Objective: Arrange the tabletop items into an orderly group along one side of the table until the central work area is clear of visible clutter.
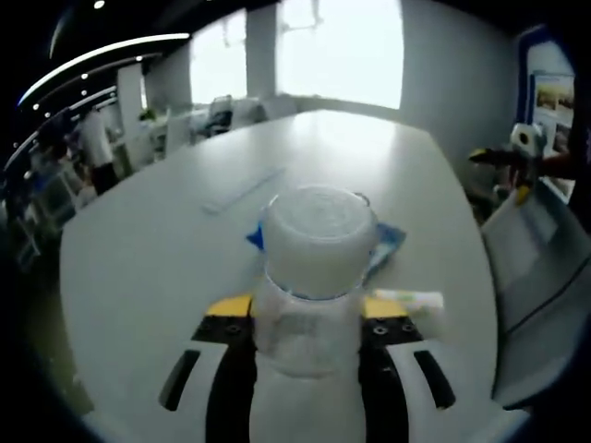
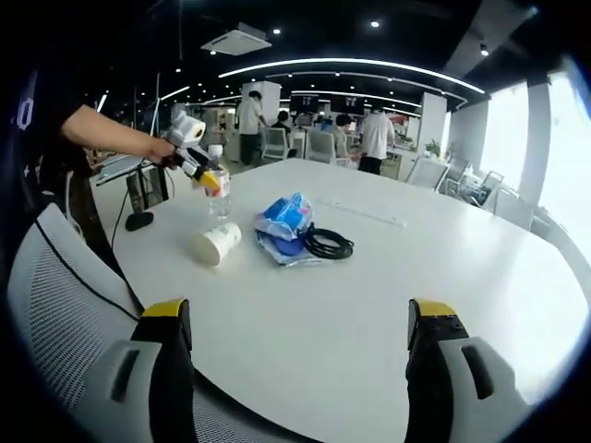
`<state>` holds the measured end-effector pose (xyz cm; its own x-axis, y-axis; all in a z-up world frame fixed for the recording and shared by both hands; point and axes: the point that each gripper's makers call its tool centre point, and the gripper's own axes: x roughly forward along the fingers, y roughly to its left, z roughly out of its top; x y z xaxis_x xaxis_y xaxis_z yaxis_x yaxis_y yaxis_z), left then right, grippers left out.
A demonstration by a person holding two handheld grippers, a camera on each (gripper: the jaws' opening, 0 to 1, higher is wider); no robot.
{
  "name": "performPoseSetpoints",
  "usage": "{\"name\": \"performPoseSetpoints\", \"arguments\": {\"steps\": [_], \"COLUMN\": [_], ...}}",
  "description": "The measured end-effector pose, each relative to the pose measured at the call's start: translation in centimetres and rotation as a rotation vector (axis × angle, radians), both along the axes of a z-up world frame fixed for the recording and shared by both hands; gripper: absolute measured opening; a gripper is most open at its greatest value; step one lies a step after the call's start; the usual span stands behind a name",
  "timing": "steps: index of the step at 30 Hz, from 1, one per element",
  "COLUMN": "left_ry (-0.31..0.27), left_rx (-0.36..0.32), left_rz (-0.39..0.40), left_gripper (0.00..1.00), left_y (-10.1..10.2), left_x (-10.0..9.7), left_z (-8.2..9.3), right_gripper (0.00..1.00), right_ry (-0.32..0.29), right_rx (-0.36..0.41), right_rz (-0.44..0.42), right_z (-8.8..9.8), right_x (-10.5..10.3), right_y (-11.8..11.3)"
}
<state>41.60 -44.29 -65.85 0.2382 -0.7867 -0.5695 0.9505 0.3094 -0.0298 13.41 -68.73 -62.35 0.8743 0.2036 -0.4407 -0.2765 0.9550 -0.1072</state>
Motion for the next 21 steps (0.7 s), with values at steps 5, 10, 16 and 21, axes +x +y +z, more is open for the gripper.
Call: {"name": "performPoseSetpoints", "arguments": {"steps": [5, 10, 16, 21], "left_ry": [0.004, -0.007, 0.01, 0.026], "left_rx": [0.018, 0.035, 0.019, 0.007], "left_rz": [0.027, 0.069, 0.088, 0.111], "left_gripper": [0.39, 0.39, 0.4, 0.4], "left_y": [0.0, -0.1, -0.2, 0.0], "left_x": [1.0, 1.8, 2.1, 2.0], "left_z": [-0.7, -1.3, -1.6, -2.1], "right_gripper": [0.97, 0.97, 0.96, 0.96], "right_ry": [0.003, 0.004, 0.006, 0.01], "right_rx": [-0.004, -0.005, -0.009, -0.012], "right_rz": [-0.004, -0.012, -0.016, -0.017], "right_z": [0.0, -0.1, -0.1, -0.2], "right_x": [0.0, 0.1, 0.0, 0.0], "right_y": [0.0, -0.2, -0.3, -0.4]}}
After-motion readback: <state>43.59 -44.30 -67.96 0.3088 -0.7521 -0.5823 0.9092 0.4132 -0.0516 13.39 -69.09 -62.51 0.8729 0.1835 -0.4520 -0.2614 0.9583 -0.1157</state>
